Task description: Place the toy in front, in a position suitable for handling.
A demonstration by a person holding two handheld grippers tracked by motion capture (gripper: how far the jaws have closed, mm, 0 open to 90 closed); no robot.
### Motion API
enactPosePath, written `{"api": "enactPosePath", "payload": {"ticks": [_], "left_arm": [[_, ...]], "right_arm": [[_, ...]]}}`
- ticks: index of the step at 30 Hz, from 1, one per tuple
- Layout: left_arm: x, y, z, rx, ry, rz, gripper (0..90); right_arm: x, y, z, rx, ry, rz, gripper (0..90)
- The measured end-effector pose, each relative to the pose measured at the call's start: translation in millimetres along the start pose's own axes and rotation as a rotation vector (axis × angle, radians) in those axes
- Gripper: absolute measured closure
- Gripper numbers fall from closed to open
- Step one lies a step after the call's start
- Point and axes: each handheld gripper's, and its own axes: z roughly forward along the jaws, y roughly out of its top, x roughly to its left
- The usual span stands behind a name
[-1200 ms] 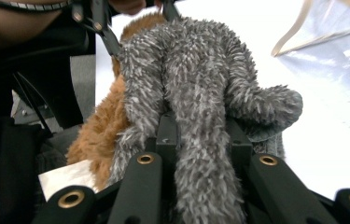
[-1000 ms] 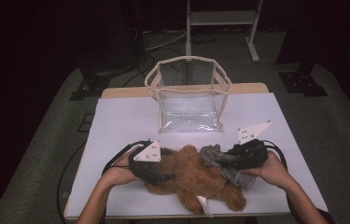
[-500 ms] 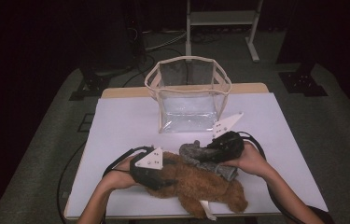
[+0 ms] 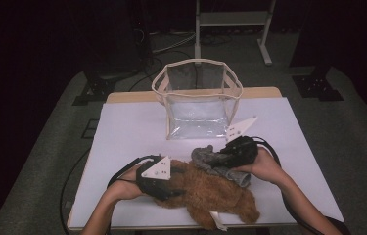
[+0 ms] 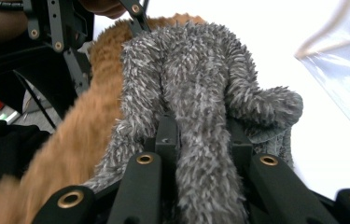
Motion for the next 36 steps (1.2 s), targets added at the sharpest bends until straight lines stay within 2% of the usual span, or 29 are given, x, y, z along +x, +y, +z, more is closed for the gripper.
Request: {"api": "enactPosePath", "payload": {"ticks": [4, 8, 13, 18, 23, 26, 33, 36], "left_arm": [[1.4, -0.2, 0.2, 0.003, 0.011, -0.008, 40.2], [5.7, -0.6, 0.1, 0.006, 0.018, -0.022, 40.0], [8.1, -1.3, -0.8, 0.005, 0.022, -0.038, 39.3], [8.7, -5.0, -3.2, -0.003, 0.027, -0.052, 38.8], [7.5, -4.8, -3.8, 0.0, 0.015, -0.045, 38.6], [6.4, -7.0, -5.2, -0.004, 0.008, -0.046, 38.9], [5.7, -8.4, -5.2, -0.01, 0.006, -0.044, 38.8], [6.1, -7.4, -4.1, -0.009, 0.002, -0.043, 38.5]], "right_arm": [[1.9, -20.4, -22.1, -0.032, -0.031, 0.027, 72.6], [9.8, -43.7, -42.3, -0.048, -0.055, 0.061, 72.6], [16.8, -67.8, -50.6, -0.049, -0.062, 0.095, 72.5], [20.9, -83.6, -48.6, -0.057, -0.05, 0.122, 72.5], [19.1, -85.6, -42.6, -0.045, -0.071, 0.122, 72.7], [11.1, -84.3, -38.4, -0.032, -0.079, 0.126, 72.7], [3.5, -89.3, -42.6, -0.032, -0.099, 0.144, 72.8], [4.3, -81.7, -44.2, -0.029, -0.11, 0.132, 72.7]]}}
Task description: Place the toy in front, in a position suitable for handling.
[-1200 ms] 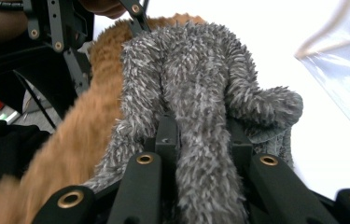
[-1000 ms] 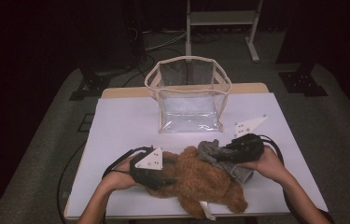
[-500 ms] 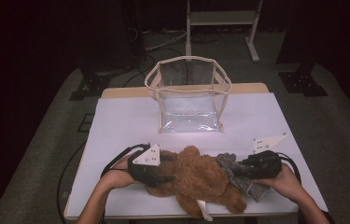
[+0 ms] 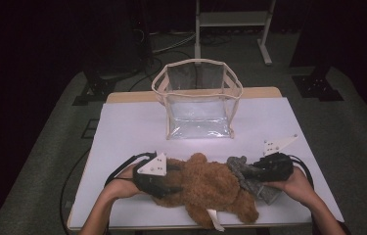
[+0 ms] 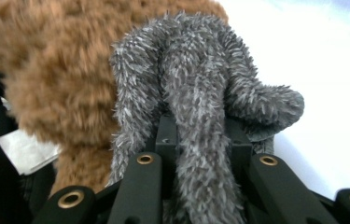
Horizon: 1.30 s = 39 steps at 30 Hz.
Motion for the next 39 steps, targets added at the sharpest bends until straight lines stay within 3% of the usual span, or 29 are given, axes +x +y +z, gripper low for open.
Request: {"api": "enactPosePath", "payload": {"ticks": [4, 9, 13, 16, 21, 26, 33, 39], "left_arm": [[-2.3, 0.6, 0.2, 0.003, -0.001, 0.015, 38.1], [-2.5, -1.1, 0.2, -0.007, 0.004, 0.006, 38.1], [-1.6, 0.2, 1.2, -0.002, 0.004, 0.007, 38.1], [-1.7, 1.8, 3.1, 0.004, 0.011, 0.01, 37.2], [-0.2, 4.0, 6.4, 0.006, 0.022, 0.009, 36.7], [8.1, 12.0, 14.3, 0.019, 0.027, 0.002, 36.8], [20.5, 24.4, 25.8, 0.038, 0.041, -0.019, 35.8], [21.0, 24.9, 25.3, 0.017, 0.035, -0.028, 34.5]], "right_arm": [[1.9, 24.6, 5.9, -0.04, 0.011, -0.051, 72.7], [3.8, 28.9, 15.3, -0.035, 0.03, -0.062, 72.7], [0.1, 22.9, 10.7, -0.044, 0.036, -0.028, 72.7], [2.7, 29.3, 8.1, -0.041, 0.035, -0.042, 72.7], [13.0, 53.3, 11.0, -0.046, 0.057, -0.096, 72.7], [36.2, 79.5, 8.9, -0.056, 0.087, -0.174, 72.7], [63.4, 99.7, 20.9, 0.002, 0.098, -0.272, 72.6], [51.6, 83.9, 39.8, 0.073, 0.069, -0.239, 73.1]]}}
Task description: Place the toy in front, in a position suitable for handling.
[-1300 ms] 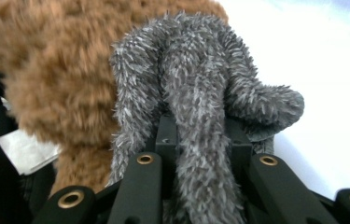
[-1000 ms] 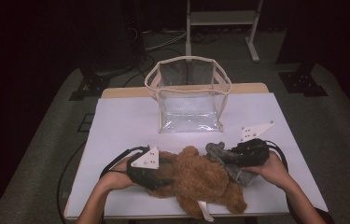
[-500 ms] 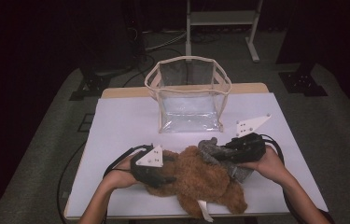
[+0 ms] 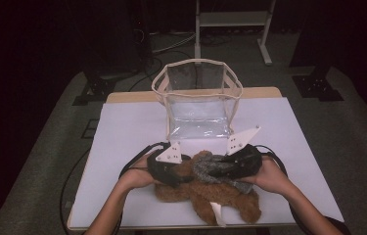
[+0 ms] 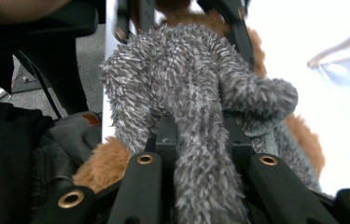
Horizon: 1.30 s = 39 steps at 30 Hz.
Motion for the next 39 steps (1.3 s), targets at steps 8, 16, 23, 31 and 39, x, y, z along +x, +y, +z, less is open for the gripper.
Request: {"api": "enactPosePath", "payload": {"ticks": [8, 16, 23, 31, 39], "left_arm": [[-1.5, -5.7, -30.7, -0.054, 0.034, -0.006, 30.5], [-4.1, -37.2, -48.3, -0.041, 0.037, -0.046, 25.7], [-4.3, -44.6, -36.5, -0.091, -0.004, -0.085, 33.9], [-6.0, -28.5, -16.1, -0.123, 0.0, -0.078, 36.0], [-7.5, -2.3, 11.3, -0.098, -0.007, -0.036, 36.4]], "right_arm": [[-13.1, -15.9, -4.6, -0.018, -0.014, 0.038, 73.6], [-19.3, -19.3, -6.3, -0.021, -0.015, 0.047, 73.6], [-24.6, -19.5, -8.8, -0.004, -0.023, 0.052, 73.6], [-27.2, -15.4, -21.8, 0.002, -0.039, 0.068, 74.4], [-17.9, -6.0, -21.9, 0.006, -0.059, 0.032, 74.4]]}}
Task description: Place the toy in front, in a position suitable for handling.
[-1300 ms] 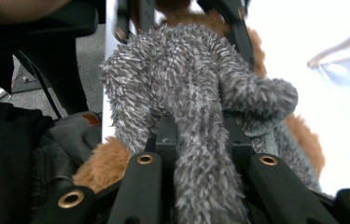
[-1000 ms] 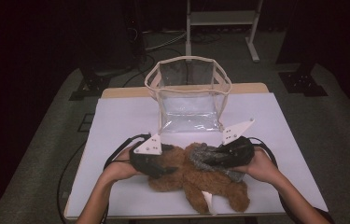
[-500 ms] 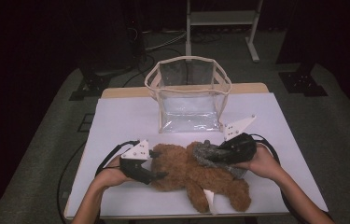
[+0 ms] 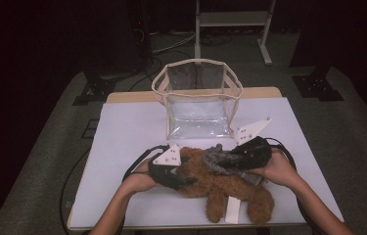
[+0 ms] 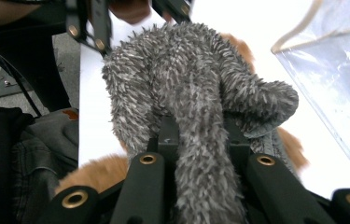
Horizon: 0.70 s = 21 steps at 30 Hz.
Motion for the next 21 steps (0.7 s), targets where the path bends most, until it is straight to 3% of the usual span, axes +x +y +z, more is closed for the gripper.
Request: {"api": "enactPosePath", "payload": {"ticks": [2, 5, 11, 14, 16, 18, 21], "left_arm": [[-1.8, 4.2, 5.0, 0.009, -0.004, 0.016, 36.4], [-1.8, 5.0, 5.4, 0.013, -0.001, 0.022, 35.9], [-0.3, -5.9, -5.4, -0.01, 0.001, 0.007, 33.0], [1.4, -11.5, -12.0, 0.008, 0.011, 0.003, 33.2], [2.8, -18.1, -12.0, 0.025, 0.017, -0.009, 35.1], [3.6, -21.2, -8.4, 0.006, 0.004, -0.024, 38.1], [2.2, -16.2, -5.5, 0.011, 0.003, -0.01, 40.9]], "right_arm": [[4.1, 2.1, 0.8, -0.003, 0.005, -0.014, 74.4], [6.7, -0.1, 4.6, 0.033, -0.018, -0.032, 74.4], [-1.4, -14.0, 4.2, 0.046, -0.02, 0.004, 74.6], [-4.5, -16.3, 3.1, 0.039, -0.022, 0.007, 74.6], [-6.6, -16.3, 2.3, 0.036, -0.025, 0.014, 74.6], [-9.3, -14.9, 2.6, 0.037, -0.018, 0.027, 74.6], [-9.2, -8.5, 4.2, 0.042, -0.02, 0.03, 74.5]]}}
